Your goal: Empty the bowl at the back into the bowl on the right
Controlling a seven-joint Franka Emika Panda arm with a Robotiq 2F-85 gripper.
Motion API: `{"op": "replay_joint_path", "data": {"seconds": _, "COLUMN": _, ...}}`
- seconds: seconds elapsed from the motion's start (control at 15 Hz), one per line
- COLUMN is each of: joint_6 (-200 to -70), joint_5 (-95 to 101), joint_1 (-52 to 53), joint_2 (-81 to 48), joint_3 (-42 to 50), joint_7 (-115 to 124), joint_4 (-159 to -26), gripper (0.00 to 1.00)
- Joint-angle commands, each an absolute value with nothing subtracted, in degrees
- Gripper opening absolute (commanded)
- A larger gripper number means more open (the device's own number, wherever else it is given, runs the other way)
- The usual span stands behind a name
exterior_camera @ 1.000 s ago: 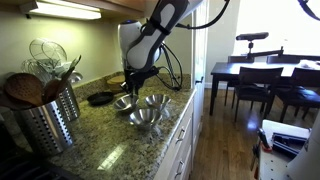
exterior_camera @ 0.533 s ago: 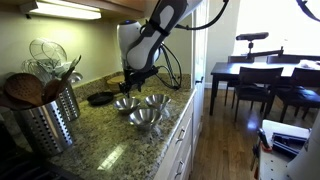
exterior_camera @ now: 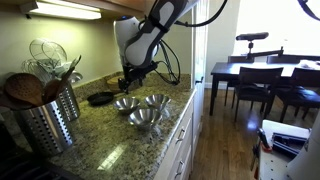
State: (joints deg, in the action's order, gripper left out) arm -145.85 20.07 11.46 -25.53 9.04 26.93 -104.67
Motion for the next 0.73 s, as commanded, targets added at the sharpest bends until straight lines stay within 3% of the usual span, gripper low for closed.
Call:
{"op": "replay_joint_path", "data": {"seconds": 0.0, "joint_6": -140.82, "joint_5": 20.89, "joint_1": 12.00, "joint_2": -21.59, "joint_3": 9.21, "joint_7": 26.71, "joint_4": -106.53, "gripper": 1.00}}
{"op": "replay_joint_path", "data": {"seconds": 0.53, "joint_6": -135.17, "joint_5": 21.84, "joint_1": 10.92, "joint_2": -14.17, "joint_3": 7.34, "joint_7": 26.48, "joint_4": -110.04, "gripper": 1.00}}
{"op": "replay_joint_path", "data": {"seconds": 0.67, "joint_6": -136.16, "joint_5": 21.41, "joint_1": 10.26, "joint_2": -17.70, "joint_3": 6.83, "joint_7": 27.12, "joint_4": -106.59, "gripper": 1.00}}
